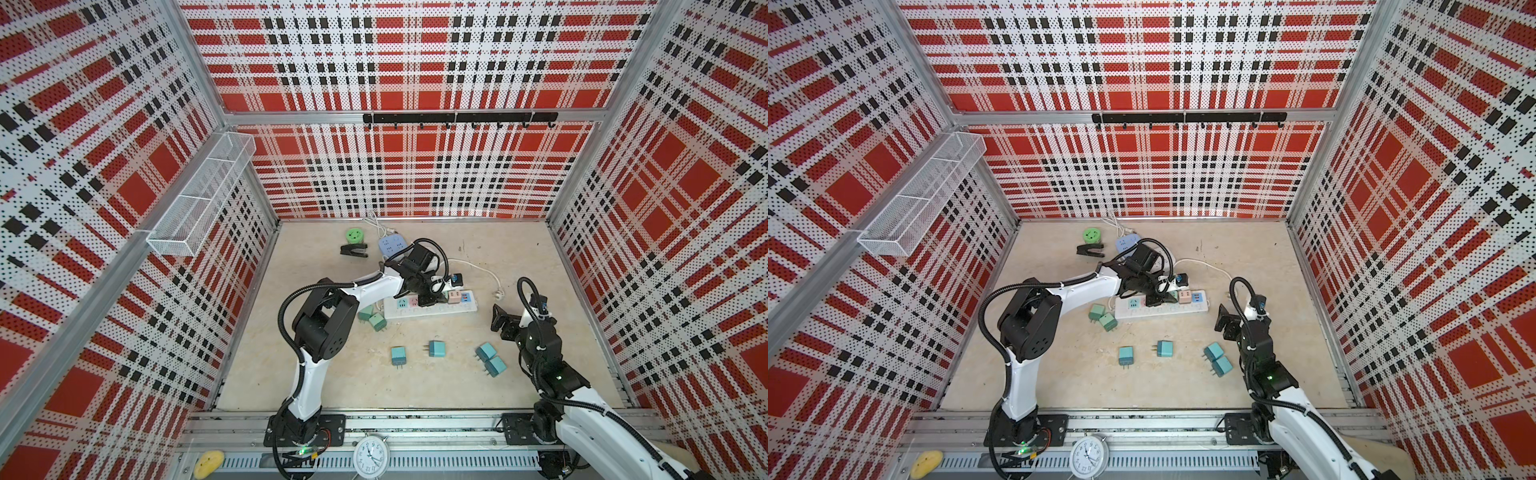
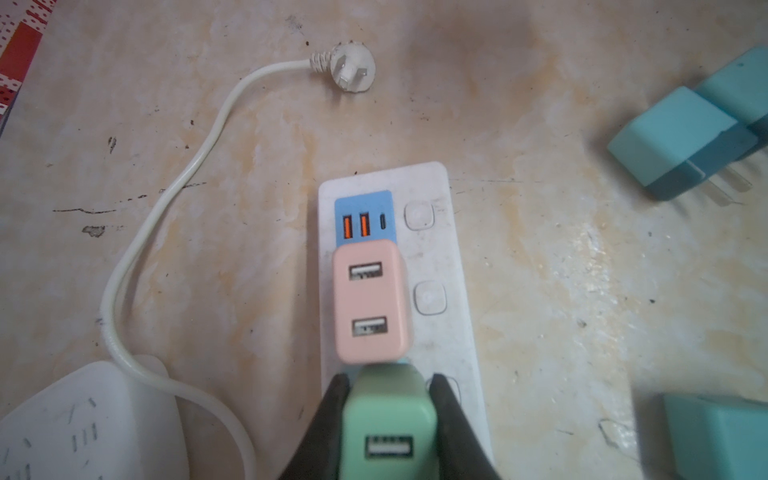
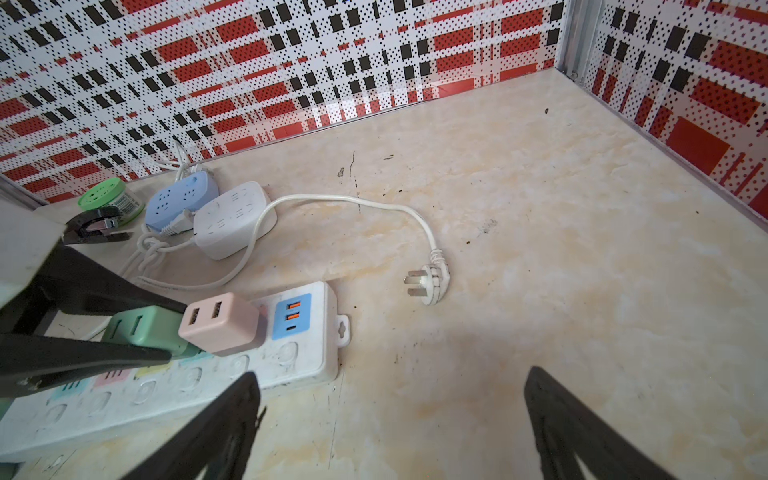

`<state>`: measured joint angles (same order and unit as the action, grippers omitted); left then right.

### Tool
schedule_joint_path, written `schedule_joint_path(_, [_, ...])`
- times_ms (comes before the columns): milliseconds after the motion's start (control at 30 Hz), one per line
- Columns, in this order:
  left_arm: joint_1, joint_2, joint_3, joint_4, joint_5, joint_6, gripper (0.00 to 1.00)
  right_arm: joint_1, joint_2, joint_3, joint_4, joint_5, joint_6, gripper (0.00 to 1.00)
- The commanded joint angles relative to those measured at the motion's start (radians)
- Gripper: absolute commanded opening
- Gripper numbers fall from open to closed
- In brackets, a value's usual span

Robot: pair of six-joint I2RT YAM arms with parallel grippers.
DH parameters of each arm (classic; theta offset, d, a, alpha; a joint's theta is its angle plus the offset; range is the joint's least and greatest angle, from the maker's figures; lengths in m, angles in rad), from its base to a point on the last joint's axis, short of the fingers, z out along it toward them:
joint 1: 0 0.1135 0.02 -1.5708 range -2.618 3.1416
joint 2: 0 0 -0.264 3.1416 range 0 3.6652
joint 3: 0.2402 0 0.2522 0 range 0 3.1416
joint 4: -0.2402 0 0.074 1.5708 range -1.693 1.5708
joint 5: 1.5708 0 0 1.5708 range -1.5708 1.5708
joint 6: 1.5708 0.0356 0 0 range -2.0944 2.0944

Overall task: Insert the plug
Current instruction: 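Lower the mint-green charger with the left gripper into the socket beside the pink charger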

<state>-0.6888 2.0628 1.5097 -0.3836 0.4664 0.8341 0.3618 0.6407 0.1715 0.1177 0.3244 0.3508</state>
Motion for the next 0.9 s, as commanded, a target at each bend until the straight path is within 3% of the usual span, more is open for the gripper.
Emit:
schedule_joint_path(0, [-0.005,0.028,0.027,-0.009,0.015,0.005,0.0,-0.007,0.004,0.023,0.047,-0.007,-0.006,1.0])
schedule_joint_path(867, [0.005,0.083,0.035,-0.017,0.069,-0.03,0.0,-0.005,-0.014,0.005,0.072,-0.021,-0.018,1.0])
